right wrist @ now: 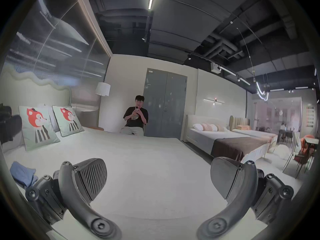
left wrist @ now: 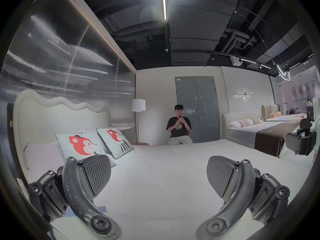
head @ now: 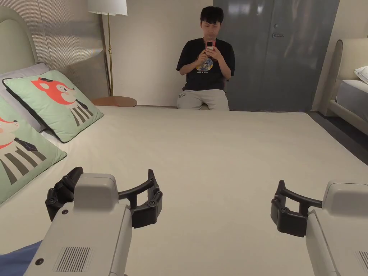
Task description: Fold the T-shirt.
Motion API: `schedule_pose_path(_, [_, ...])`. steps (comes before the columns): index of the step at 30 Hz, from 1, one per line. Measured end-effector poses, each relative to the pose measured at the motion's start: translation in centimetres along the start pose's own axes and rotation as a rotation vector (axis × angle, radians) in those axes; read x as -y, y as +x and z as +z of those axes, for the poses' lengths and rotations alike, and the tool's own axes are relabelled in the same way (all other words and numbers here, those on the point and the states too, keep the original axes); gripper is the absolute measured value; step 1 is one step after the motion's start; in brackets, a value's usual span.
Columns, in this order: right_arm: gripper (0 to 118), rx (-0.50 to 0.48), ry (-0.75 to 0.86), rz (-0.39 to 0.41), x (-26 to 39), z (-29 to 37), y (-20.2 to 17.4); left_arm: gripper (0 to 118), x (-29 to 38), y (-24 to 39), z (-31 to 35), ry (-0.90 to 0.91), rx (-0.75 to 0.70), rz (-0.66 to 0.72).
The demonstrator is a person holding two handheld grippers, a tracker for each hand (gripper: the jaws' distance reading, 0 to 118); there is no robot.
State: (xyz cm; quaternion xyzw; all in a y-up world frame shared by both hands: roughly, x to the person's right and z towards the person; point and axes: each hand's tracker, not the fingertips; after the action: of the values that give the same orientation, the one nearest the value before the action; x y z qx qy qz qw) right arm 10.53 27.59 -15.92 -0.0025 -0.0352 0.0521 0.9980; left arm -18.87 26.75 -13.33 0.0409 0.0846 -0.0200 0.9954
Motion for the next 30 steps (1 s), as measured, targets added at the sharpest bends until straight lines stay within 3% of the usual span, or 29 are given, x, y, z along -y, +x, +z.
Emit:
schedule_pose_path(3, [118, 0.05, -0.033, -0.004, -0.6, 0.1, -0.5, 111, -0.1, -0.1, 0.0, 0.002, 0.0, 0.009])
schedule_pose_path(6, [118, 0.02, -0.045, -0.006, -0.6, 0.2, -0.3, 111, -0.1, -0.2, -0.1, -0.003, 0.005, 0.025])
schedule_pose_path(10, [118, -0.05, -0.072, -0.135, -0.3, 0.0, 0.7, 111, 0.0, -0.4, -0.2, -0.005, 0.001, 0.032])
schedule_pose_path(17, [118, -0.004, -0.041, -0.036, 0.0, 0.1, 0.6, 111, 0.0, -0.6, -0.1, -0.006, -0.001, 0.037])
schedule_pose_path(30, [118, 0.001, -0.046, -0.064, -0.2, 0.5, 0.9, 111, 0.0, -0.2, 0.1, -0.014, 0.012, 0.036])
